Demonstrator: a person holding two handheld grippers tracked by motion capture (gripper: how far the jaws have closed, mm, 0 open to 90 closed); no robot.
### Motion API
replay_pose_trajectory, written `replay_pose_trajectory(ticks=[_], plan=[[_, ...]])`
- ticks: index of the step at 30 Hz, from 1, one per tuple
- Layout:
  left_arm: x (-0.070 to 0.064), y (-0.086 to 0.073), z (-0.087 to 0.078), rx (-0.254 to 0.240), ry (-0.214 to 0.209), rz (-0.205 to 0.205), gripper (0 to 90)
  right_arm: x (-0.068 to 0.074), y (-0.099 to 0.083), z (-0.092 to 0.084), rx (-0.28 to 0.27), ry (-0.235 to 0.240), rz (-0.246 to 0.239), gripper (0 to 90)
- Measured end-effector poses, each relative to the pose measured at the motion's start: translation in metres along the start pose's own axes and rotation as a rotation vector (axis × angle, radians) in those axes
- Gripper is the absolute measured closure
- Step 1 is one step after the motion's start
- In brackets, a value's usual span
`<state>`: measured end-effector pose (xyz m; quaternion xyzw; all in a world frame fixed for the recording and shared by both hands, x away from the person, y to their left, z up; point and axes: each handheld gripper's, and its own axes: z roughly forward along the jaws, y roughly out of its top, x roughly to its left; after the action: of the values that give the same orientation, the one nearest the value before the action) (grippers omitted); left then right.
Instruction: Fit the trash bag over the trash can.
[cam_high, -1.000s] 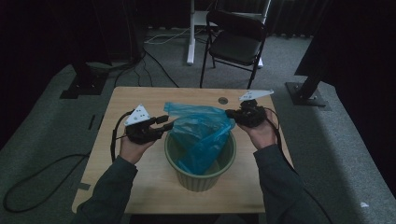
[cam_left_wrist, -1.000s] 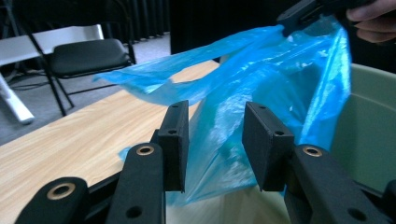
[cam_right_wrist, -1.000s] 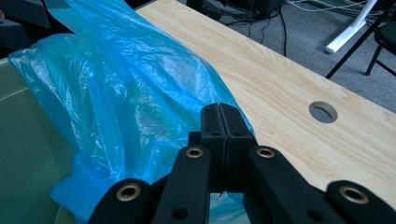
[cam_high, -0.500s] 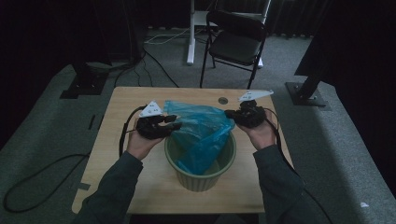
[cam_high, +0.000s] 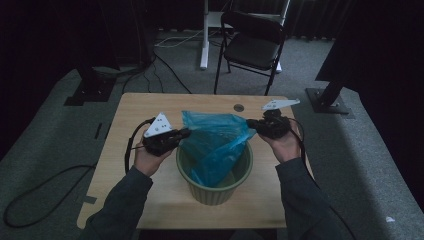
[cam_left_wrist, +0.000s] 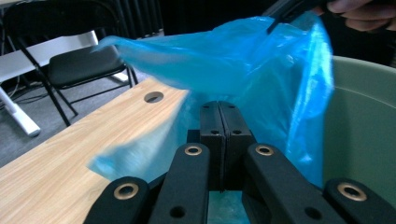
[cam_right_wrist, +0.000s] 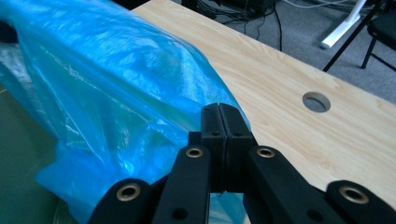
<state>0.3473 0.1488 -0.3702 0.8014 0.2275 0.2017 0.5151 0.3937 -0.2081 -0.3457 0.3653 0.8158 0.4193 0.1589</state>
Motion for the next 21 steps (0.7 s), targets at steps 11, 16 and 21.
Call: replay_pose_trajectory(ticks=[11, 16, 21], plan=[[-0.018, -0.004, 0.002, 0.034, -0.022, 0.068, 89.2, -0.001, 0.000, -0.011, -0.059, 0.048, 0.004, 71.3], [-0.017, -0.004, 0.003, 0.032, -0.026, 0.065, 89.2, 0.008, 0.014, -0.014, -0.098, 0.083, -0.054, 60.5], [-0.017, -0.005, 0.003, 0.033, -0.029, 0.062, 89.2, 0.020, 0.023, -0.003, -0.068, 0.103, -0.102, 52.9]])
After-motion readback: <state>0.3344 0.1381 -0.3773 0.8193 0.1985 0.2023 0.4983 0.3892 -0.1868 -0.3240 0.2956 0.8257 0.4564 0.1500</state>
